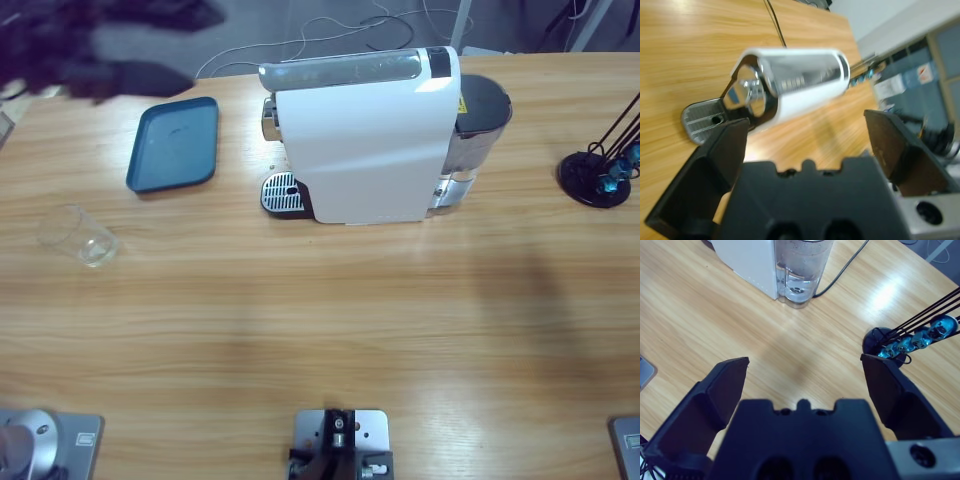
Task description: Pour coffee
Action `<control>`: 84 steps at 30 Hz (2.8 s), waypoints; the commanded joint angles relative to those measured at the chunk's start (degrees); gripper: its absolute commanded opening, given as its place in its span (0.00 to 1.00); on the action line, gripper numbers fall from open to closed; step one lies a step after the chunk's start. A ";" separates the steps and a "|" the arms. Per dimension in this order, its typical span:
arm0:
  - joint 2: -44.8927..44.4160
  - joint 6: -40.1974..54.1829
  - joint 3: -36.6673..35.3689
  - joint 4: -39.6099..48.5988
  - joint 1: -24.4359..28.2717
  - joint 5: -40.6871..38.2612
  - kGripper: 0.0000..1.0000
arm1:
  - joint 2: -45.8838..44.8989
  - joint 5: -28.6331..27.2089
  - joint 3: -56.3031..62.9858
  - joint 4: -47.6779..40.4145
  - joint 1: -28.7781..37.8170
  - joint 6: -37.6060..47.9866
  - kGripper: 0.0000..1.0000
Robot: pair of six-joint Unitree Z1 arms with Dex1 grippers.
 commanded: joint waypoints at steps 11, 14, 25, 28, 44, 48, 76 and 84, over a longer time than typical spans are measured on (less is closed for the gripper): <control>20.47 -9.25 -7.59 -4.34 3.91 -13.99 0.15 | -0.88 -0.43 1.24 -0.45 0.08 0.47 1.00; 19.66 -7.72 -6.98 -4.34 4.15 -14.57 0.00 | -0.90 -0.40 1.24 -0.45 0.08 0.49 1.00; 14.60 -6.84 -5.74 -4.34 3.89 -14.68 0.00 | -0.88 -0.35 1.24 -0.45 0.08 0.47 1.00; 14.39 -6.86 -6.25 -4.34 3.04 -14.68 0.00 | -1.02 -0.35 1.33 -0.45 0.08 0.47 1.00; 7.87 8.19 -21.28 3.51 -6.73 -1.63 0.00 | 1.88 -5.00 -2.50 1.71 0.08 7.06 0.99; 6.48 32.09 -22.71 18.37 -13.71 15.31 0.96 | 2.92 -8.15 -0.83 0.29 0.08 7.45 0.83; -17.69 34.29 20.29 9.46 -20.18 33.40 0.99 | 25.26 -4.00 11.26 -35.20 -35.05 14.62 0.55; -17.55 34.19 20.71 9.09 -20.18 32.43 0.99 | 26.75 -2.35 10.80 -37.85 -39.42 13.57 0.38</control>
